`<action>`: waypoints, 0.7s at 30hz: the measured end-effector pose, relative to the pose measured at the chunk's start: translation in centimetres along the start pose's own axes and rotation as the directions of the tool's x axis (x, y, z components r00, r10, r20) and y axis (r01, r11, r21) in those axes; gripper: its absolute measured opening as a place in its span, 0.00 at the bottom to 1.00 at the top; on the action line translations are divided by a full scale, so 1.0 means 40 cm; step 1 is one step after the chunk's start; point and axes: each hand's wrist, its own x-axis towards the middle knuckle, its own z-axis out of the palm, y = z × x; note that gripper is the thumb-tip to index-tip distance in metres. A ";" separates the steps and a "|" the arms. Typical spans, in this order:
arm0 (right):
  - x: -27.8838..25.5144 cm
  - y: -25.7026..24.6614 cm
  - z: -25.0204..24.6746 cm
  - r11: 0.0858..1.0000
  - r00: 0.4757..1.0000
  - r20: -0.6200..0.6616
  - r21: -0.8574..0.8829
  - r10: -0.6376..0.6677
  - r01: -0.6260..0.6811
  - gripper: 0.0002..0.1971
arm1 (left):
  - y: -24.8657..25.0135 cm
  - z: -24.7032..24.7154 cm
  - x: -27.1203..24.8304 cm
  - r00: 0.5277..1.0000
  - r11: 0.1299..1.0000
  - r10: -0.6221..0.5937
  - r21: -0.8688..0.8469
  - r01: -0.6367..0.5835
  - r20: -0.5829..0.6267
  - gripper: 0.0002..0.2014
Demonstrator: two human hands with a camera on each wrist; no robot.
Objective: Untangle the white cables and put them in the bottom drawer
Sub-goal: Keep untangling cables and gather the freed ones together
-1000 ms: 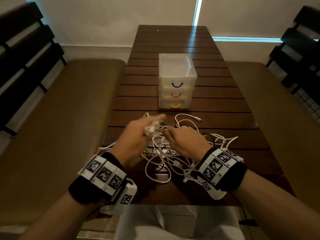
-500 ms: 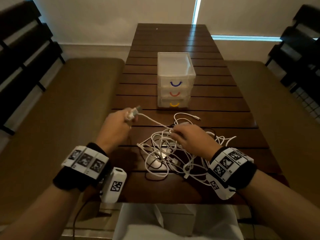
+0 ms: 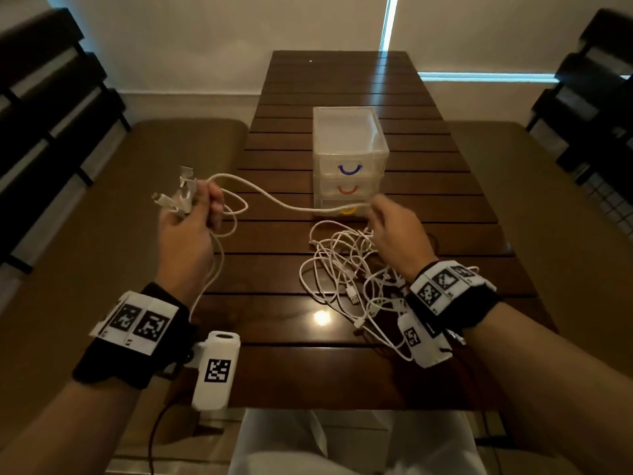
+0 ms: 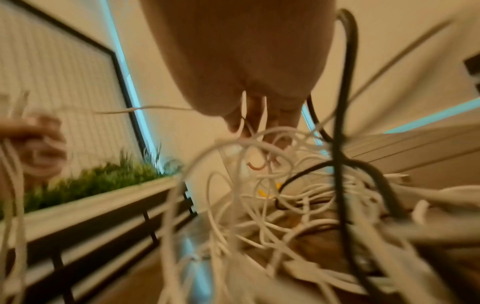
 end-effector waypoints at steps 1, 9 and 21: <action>0.009 -0.022 -0.010 0.996 0.993 -0.118 0.083 -0.008 0.017 0.08 | -0.008 -0.006 0.002 1.000 1.000 0.001 0.025 -0.001 0.018 0.14; -0.085 -0.038 0.039 0.922 0.886 0.461 -0.363 0.050 0.137 0.12 | -0.090 -0.026 -0.018 0.998 0.882 -0.059 0.470 0.035 0.037 0.13; -0.117 -0.109 0.052 0.955 0.952 0.091 0.084 -0.293 0.286 0.09 | -0.110 0.104 -0.114 0.804 0.527 -0.222 0.761 -0.377 0.552 0.22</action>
